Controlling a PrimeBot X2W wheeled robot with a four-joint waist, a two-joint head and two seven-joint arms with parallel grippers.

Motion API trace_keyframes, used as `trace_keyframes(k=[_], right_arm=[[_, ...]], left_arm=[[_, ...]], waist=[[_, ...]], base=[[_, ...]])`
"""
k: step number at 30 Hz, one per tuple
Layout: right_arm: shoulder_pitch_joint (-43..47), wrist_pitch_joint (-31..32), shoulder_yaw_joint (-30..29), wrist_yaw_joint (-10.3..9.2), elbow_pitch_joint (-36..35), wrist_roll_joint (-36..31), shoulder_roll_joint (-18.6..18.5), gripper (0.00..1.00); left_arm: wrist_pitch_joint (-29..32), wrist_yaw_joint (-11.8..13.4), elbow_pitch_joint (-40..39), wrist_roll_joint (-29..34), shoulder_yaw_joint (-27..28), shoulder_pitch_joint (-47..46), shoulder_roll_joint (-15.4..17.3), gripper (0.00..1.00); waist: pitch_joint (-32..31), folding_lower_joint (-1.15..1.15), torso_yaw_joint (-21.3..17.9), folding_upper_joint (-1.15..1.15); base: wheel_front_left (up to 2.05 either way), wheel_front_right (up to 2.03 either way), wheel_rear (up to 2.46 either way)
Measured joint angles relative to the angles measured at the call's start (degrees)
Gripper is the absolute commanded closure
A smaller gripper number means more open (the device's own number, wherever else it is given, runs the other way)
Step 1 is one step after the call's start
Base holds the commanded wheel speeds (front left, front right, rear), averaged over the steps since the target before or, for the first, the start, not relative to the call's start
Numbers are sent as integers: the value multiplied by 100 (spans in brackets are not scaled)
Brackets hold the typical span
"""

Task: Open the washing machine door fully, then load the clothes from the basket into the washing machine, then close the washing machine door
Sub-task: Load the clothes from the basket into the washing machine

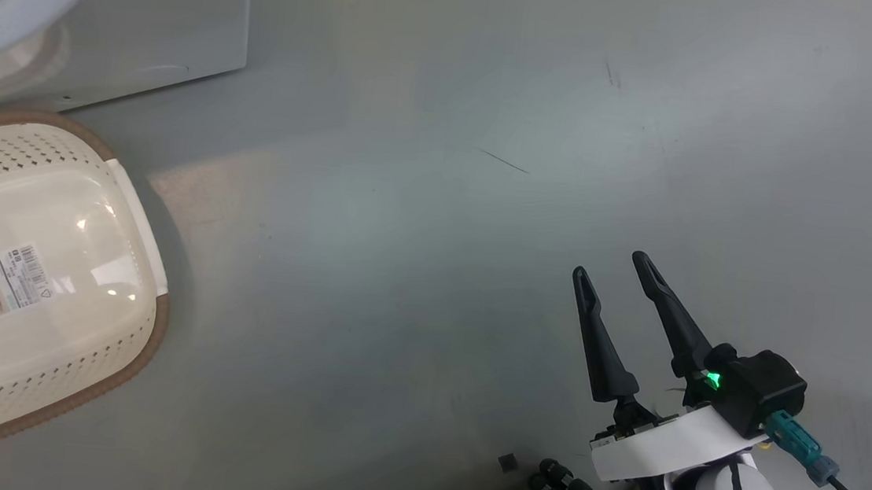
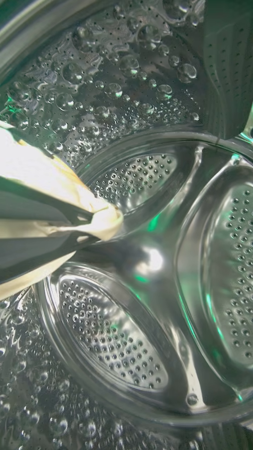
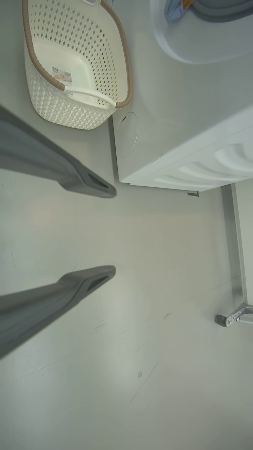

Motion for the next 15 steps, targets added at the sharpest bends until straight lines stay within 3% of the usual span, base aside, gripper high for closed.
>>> trace_keyframes(k=[7,9,11,15], right_arm=[[-20,0,16,-98,2,1,2,0],[-26,0,-2,-144,7,1,3,0],[-26,0,-14,-145,10,1,2,0],[-38,0,-45,-149,48,1,1,0]], left_arm=[[86,2,781,130,-254,-44,-9,97],[83,11,934,166,-274,-43,-55,55],[80,11,984,182,-300,-43,-82,0],[16,56,1207,268,-386,-47,-208,0]], waist=[[66,0,13,0],[47,0,37,0],[36,0,54,0],[-25,0,142,0]], base=[[0,0,0],[0,0,0],[0,0,0],[0,0,0]])
